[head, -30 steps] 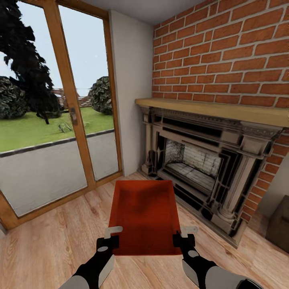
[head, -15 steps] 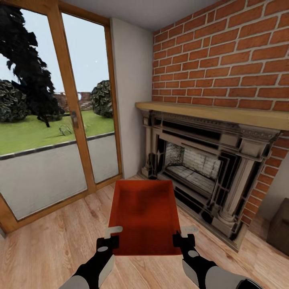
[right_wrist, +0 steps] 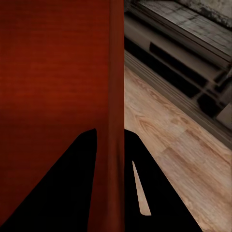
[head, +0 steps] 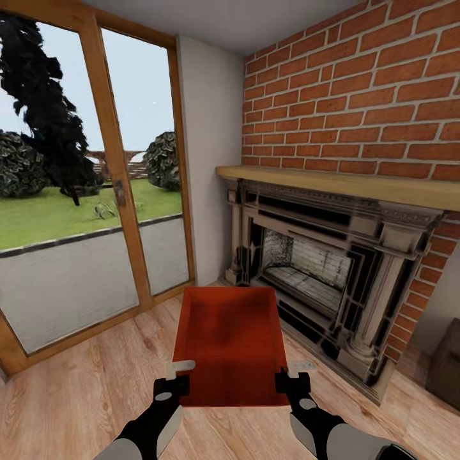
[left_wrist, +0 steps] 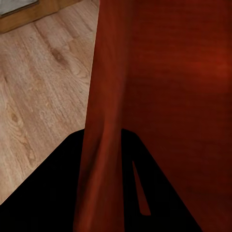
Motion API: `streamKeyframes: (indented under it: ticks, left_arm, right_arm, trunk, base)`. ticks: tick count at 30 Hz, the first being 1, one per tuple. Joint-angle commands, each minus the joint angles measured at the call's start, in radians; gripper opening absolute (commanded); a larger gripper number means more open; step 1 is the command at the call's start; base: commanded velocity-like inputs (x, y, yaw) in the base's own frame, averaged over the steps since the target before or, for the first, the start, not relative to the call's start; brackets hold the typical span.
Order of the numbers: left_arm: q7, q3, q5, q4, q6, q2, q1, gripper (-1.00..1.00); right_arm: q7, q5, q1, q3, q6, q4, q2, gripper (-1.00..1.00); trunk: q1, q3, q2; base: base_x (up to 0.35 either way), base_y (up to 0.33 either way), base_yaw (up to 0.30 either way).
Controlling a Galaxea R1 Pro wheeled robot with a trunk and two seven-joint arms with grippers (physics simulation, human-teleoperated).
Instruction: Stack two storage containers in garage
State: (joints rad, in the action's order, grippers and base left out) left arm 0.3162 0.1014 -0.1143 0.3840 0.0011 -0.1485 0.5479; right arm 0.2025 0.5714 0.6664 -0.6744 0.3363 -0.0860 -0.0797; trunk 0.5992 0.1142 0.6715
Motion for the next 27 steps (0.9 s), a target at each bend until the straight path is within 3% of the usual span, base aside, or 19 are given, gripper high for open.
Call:
streamKeyframes:
  ticks: [1, 27]
  left_arm:
    - [0.006, 0.003, -0.004, 0.003, 0.000, 0.000, 0.001, -1.00]
    - [0.006, 0.003, -0.004, 0.003, 0.000, 0.000, 0.001, -1.00]
  right_arm:
    - [0.001, 0.031, 0.001, -0.013, 0.010, 0.005, 0.000, -1.00]
    - [0.002, 0.031, 0.001, -0.013, 0.009, 0.005, -0.002, -1.00]
  trunk:
    - [0.000, 0.002, 0.001]
    - [0.000, 0.001, 0.001]
  base:
    - [0.000, 0.000, 0.000]
    - [0.000, 0.000, 0.000]
